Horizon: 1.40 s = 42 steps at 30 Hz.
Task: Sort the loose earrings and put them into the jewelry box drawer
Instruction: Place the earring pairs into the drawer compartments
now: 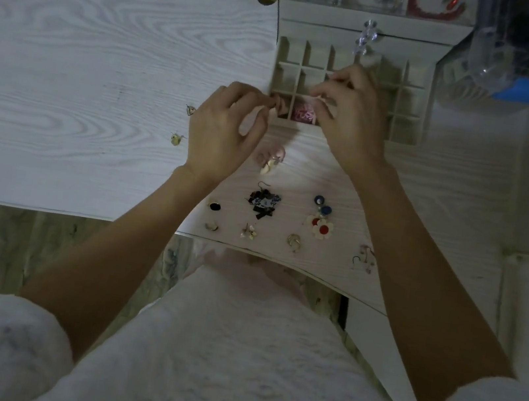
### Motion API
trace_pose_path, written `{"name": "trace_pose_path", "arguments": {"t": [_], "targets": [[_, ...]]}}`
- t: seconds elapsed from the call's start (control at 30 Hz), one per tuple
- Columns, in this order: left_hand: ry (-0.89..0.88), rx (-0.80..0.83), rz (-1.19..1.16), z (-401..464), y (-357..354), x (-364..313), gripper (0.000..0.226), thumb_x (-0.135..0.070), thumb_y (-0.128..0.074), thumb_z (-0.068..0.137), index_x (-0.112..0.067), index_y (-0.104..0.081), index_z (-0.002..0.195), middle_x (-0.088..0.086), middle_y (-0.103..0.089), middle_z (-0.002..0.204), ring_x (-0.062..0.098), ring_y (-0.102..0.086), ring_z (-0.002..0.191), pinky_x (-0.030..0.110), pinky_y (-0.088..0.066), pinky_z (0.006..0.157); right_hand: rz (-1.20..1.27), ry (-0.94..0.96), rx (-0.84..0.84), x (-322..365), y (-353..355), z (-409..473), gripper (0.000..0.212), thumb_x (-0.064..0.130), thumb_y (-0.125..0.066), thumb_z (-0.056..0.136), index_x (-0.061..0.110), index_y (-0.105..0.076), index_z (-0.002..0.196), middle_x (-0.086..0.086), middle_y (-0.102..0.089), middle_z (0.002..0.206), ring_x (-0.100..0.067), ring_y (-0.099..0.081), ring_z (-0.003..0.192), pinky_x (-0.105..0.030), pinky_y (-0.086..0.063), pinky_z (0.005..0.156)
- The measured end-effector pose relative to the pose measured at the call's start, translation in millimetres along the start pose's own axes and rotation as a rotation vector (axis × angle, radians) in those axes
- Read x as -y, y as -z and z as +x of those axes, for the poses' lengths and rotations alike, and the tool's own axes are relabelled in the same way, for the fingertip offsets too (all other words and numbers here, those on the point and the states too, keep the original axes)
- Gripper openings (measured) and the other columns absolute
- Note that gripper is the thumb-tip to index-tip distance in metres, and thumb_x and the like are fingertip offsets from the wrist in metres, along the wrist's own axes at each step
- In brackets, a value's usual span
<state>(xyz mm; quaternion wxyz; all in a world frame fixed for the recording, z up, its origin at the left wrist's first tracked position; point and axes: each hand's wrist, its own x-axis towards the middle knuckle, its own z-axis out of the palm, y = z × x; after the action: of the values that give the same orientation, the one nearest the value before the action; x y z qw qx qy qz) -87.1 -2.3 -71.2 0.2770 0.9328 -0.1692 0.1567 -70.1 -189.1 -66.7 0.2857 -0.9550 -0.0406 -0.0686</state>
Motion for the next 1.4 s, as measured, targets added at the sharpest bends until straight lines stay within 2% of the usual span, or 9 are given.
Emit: {"name": "trace_pose_path", "arguments": {"t": [0.13, 0.3, 0.67, 0.8, 0.9, 1.07, 1.2, 1.3, 1.4], "targets": [[-0.031, 0.197, -0.006, -30, 6, 7, 0.018, -0.021, -0.057, 0.085, -0.015, -0.069, 0.098, 0.001, -0.069, 0.089, 0.021, -0.061, 0.081, 0.027, -0.047, 0.062, 0.059, 0.126, 0.239, 13, -8, -33, 0.02, 0.018, -0.063, 0.085, 0.013, -0.068, 0.104, -0.007, -0.063, 0.099, -0.021, -0.058, 0.085, -0.033, -0.049, 0.07], [0.066, 0.399, 0.053, -34, -2, 8, 0.03, -0.019, -0.07, 0.077, -0.012, -0.067, 0.106, 0.01, -0.068, 0.1, 0.034, -0.06, 0.088, 0.037, -0.05, 0.07, -0.095, 0.097, 0.416, 25, -30, -47, 0.046, 0.021, -0.064, 0.085, 0.02, -0.05, 0.129, -0.007, -0.052, 0.115, -0.024, -0.057, 0.097, -0.037, -0.052, 0.075], [0.215, 0.465, -0.018, -29, -17, 5, 0.025, -0.007, -0.068, 0.077, -0.003, -0.063, 0.101, 0.02, -0.058, 0.1, 0.033, -0.059, 0.078, 0.032, -0.046, 0.067, -0.156, -0.048, 0.283, 12, -33, -60, 0.017, 0.013, -0.056, 0.089, 0.01, -0.056, 0.106, -0.011, -0.055, 0.113, -0.027, -0.055, 0.097, -0.03, -0.041, 0.067], [0.214, 0.449, -0.086, -29, -16, 3, 0.024, -0.004, -0.067, 0.075, -0.005, -0.063, 0.099, 0.016, -0.057, 0.099, 0.028, -0.061, 0.074, 0.033, -0.051, 0.066, -0.01, -0.095, 0.2, 1, -29, -65, 0.009, 0.007, -0.057, 0.085, 0.007, -0.061, 0.093, -0.01, -0.059, 0.098, -0.022, -0.056, 0.085, -0.027, -0.039, 0.066], [0.259, 0.405, -0.204, -23, -13, -7, 0.023, -0.007, -0.07, 0.075, -0.01, -0.065, 0.097, 0.009, -0.063, 0.096, 0.017, -0.063, 0.073, 0.027, -0.053, 0.069, 0.182, -0.162, 0.121, -4, -19, -63, 0.004, 0.009, -0.062, 0.082, 0.006, -0.065, 0.083, -0.008, -0.062, 0.083, -0.019, -0.055, 0.074, -0.033, -0.048, 0.066], [0.275, 0.332, -0.439, 15, -21, -35, 0.019, -0.005, -0.067, 0.079, -0.008, -0.068, 0.098, 0.001, -0.068, 0.088, 0.005, -0.062, 0.078, 0.011, -0.05, 0.076, 0.363, -0.31, -0.002, -13, 5, -47, 0.011, 0.015, -0.065, 0.085, 0.01, -0.068, 0.094, -0.004, -0.069, 0.088, -0.014, -0.063, 0.081, -0.026, -0.053, 0.075], [0.295, 0.355, -0.454, 38, -42, -45, 0.036, -0.009, -0.07, 0.078, -0.01, -0.061, 0.113, -0.001, -0.066, 0.09, 0.008, -0.062, 0.08, 0.016, -0.05, 0.077, 0.421, -0.409, -0.089, -24, 12, -36, 0.012, 0.015, -0.067, 0.083, 0.007, -0.064, 0.092, -0.001, -0.067, 0.088, -0.009, -0.061, 0.08, -0.019, -0.05, 0.074], [0.302, 0.379, -0.43, 45, -55, -43, 0.031, -0.01, -0.073, 0.074, -0.007, -0.06, 0.102, 0.003, -0.067, 0.09, 0.014, -0.063, 0.08, 0.029, -0.053, 0.077, 0.42, -0.41, -0.119, -27, 15, -30, 0.009, 0.014, -0.069, 0.081, 0.008, -0.063, 0.086, 0.002, -0.064, 0.082, -0.002, -0.057, 0.075, -0.012, -0.046, 0.069], [0.231, 0.408, -0.295, 49, -65, -38, 0.029, -0.013, -0.077, 0.071, -0.008, -0.067, 0.097, 0.013, -0.06, 0.102, 0.016, -0.055, 0.086, 0.019, -0.044, 0.077, 0.435, -0.419, -0.122, -29, 14, -22, 0.008, 0.015, -0.07, 0.08, 0.012, -0.064, 0.083, 0.001, -0.066, 0.082, -0.008, -0.061, 0.077, -0.016, -0.049, 0.07]]}}
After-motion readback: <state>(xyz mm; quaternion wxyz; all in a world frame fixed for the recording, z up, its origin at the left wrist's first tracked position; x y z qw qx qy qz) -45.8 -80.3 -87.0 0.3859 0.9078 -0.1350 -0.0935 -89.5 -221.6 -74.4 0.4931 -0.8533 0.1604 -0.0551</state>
